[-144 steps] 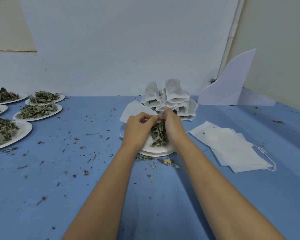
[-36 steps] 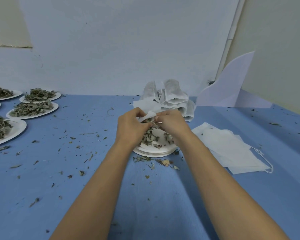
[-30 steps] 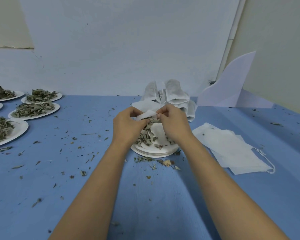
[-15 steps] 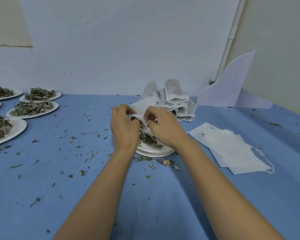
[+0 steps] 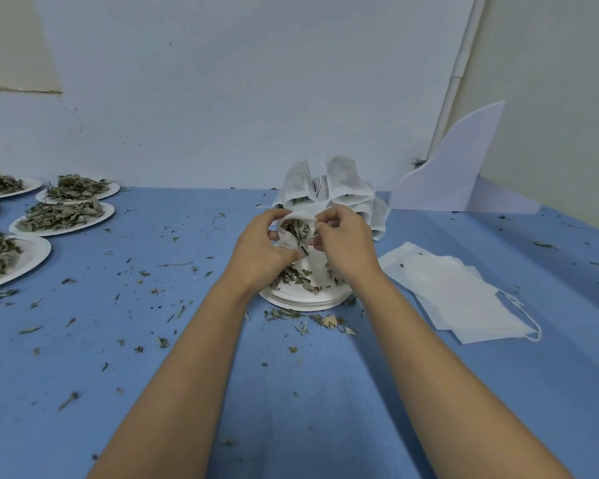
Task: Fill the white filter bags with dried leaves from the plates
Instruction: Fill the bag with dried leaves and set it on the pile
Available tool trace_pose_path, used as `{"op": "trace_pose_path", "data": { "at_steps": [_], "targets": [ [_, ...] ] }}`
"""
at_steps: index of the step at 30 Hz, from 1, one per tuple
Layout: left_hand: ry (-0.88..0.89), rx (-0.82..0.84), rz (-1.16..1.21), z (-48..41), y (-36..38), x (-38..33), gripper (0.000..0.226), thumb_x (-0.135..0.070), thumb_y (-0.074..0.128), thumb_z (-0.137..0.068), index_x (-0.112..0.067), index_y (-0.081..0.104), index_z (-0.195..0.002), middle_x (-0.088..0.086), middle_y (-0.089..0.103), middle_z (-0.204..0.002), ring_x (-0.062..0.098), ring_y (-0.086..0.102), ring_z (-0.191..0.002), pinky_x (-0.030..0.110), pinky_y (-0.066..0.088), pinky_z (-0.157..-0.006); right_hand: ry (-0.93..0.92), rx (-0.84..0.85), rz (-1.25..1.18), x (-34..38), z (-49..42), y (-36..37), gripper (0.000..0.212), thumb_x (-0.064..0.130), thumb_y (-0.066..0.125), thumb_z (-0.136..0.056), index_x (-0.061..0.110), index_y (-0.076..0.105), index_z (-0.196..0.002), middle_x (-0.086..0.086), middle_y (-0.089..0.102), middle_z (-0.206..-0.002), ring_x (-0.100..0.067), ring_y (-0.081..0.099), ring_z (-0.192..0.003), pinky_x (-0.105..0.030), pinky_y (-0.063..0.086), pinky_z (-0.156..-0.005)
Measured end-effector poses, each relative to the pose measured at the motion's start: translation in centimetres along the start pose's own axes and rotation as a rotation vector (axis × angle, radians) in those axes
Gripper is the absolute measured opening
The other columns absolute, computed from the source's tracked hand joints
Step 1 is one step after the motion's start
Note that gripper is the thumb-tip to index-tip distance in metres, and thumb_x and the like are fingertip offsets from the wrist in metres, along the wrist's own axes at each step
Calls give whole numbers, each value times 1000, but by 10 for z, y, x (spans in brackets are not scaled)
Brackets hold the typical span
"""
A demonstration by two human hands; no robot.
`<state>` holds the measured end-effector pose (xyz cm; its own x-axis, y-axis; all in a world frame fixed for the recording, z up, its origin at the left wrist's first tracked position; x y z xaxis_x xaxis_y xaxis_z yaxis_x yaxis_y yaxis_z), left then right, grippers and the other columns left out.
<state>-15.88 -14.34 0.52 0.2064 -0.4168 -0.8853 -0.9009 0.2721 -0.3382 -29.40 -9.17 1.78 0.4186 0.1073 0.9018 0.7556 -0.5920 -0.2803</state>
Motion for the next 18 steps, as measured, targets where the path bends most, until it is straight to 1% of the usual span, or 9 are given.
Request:
{"op": "trace_pose_path", "data": {
  "at_steps": [3,5,6,8,10,11,13,15,18],
  "targets": [
    [-5,-89,18,1,-8,2,50,-17,82,-70,-21,60,-115,1,63,-111,16,63,-91,30,55,-78,-6,5,21,0,0,1,13,3,50,-92,15,55,-89,2,57,-76,-15,63,-70,-43,54,-83],
    [11,-144,6,1,-13,1,41,-22,82,-71,-22,61,-107,3,65,-102,16,63,-80,19,52,-71,-10,22,47,2,1,3,14,4,50,-93,17,55,-89,1,58,-78,-18,64,-74,-41,54,-83],
    [24,-171,-13,1,-15,0,37,-24,82,-71,-24,61,-102,2,64,-99,12,61,-74,12,47,-65,-13,36,51,2,1,4,14,4,50,-92,17,54,-88,1,59,-79,-18,65,-75,-40,54,-82],
    [44,-228,-46,1,-19,0,29,-25,80,-73,-26,60,-94,0,62,-98,5,54,-67,5,41,-59,-34,64,89,4,3,8,16,4,49,-91,19,54,-87,0,61,-79,-18,66,-78,-34,54,-76],
    [57,-265,-62,2,-22,0,23,-23,78,-76,-25,60,-90,-2,62,-99,3,51,-67,4,39,-59,-82,86,183,8,4,11,18,5,49,-90,21,53,-85,2,61,-81,-17,62,-82,-21,46,-67],
    [64,-274,-71,2,-22,0,22,-23,78,-76,-24,60,-89,-4,61,-98,3,51,-69,4,39,-60,-111,95,220,11,5,13,18,4,48,-89,21,52,-85,3,60,-81,-16,60,-82,-18,42,-64],
    [79,-289,-87,2,-23,0,23,-21,78,-76,-22,59,-87,-10,56,-91,9,52,-75,7,40,-63,-156,110,238,15,8,17,17,3,48,-89,20,52,-85,6,58,-79,-14,55,-79,-18,39,-63],
    [95,-321,-104,2,-25,-2,22,-18,77,-75,-20,57,-85,-8,53,-90,12,52,-80,10,39,-64,-181,126,215,20,10,20,19,2,48,-87,19,53,-83,8,57,-76,-14,54,-77,-20,39,-64],
    [107,-396,-144,3,-33,-5,20,-5,69,-76,-17,55,-83,0,51,-95,7,47,-73,5,36,-62,-228,183,184,28,15,28,22,0,49,-85,21,54,-81,4,60,-76,-20,56,-73,-24,40,-63]
  ]
}}
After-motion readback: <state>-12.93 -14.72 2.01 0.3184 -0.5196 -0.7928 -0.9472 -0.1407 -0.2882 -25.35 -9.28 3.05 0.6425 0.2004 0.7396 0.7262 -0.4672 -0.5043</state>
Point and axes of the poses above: each hand's wrist, its own z-axis away from the middle knuckle, its own y-axis out of the palm, x = y × z, the point moved 9 cm from there along -z, towards the middle knuckle
